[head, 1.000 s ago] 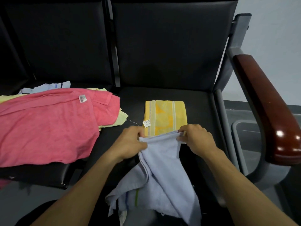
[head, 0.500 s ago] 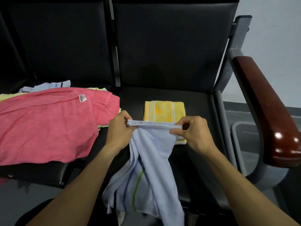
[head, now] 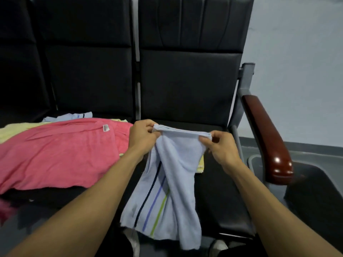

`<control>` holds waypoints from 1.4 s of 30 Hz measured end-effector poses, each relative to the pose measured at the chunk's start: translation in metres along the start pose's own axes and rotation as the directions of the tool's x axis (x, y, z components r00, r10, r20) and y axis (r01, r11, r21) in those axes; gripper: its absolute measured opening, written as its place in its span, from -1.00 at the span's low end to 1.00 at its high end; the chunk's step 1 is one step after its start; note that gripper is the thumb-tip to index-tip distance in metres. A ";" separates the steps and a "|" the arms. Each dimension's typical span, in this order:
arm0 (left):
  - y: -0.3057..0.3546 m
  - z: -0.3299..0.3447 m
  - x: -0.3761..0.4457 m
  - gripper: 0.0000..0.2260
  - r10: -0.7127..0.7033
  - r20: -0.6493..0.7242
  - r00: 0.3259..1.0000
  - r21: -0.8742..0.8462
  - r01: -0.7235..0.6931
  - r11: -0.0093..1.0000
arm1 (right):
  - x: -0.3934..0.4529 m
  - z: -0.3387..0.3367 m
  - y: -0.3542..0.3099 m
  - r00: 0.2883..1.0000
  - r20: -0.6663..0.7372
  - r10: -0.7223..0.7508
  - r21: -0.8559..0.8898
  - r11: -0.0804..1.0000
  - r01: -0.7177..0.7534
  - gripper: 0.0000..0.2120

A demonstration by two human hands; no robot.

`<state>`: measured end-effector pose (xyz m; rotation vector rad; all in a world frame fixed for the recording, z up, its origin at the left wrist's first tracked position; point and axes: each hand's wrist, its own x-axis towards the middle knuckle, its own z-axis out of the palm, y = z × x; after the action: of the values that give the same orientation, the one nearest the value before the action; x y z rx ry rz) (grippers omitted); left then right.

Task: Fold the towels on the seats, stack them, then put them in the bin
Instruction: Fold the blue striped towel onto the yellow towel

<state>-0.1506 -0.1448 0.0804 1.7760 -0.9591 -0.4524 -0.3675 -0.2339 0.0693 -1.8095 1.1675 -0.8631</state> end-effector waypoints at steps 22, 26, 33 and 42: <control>0.178 -0.105 -0.055 -0.87 0.305 -0.080 0.949 0.158 -0.290 0.944 | -0.071 -0.092 -0.200 0.922 -0.196 -0.334 -0.088 0.942 0.323 -0.81; 0.178 -0.100 -0.066 -0.86 0.310 0.015 0.951 0.186 -0.308 0.933 | -0.086 -0.089 -0.194 0.900 -0.244 -0.360 -0.076 0.933 0.353 -0.81; 0.139 -0.066 -0.056 -0.84 0.211 0.042 0.977 0.133 -0.215 0.968 | -0.068 -0.069 -0.160 0.908 -0.306 -0.285 -0.067 0.958 0.279 -0.84; -0.014 0.020 -0.012 -0.78 -0.074 0.146 0.986 0.193 0.045 0.980 | -0.014 0.007 -0.003 0.992 -0.125 0.004 -0.140 0.990 -0.021 -0.78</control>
<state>-0.1658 -0.1455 0.0587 1.9674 -1.0880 -0.5575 -0.3649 -0.2186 0.0671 -1.8815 1.3478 -0.9173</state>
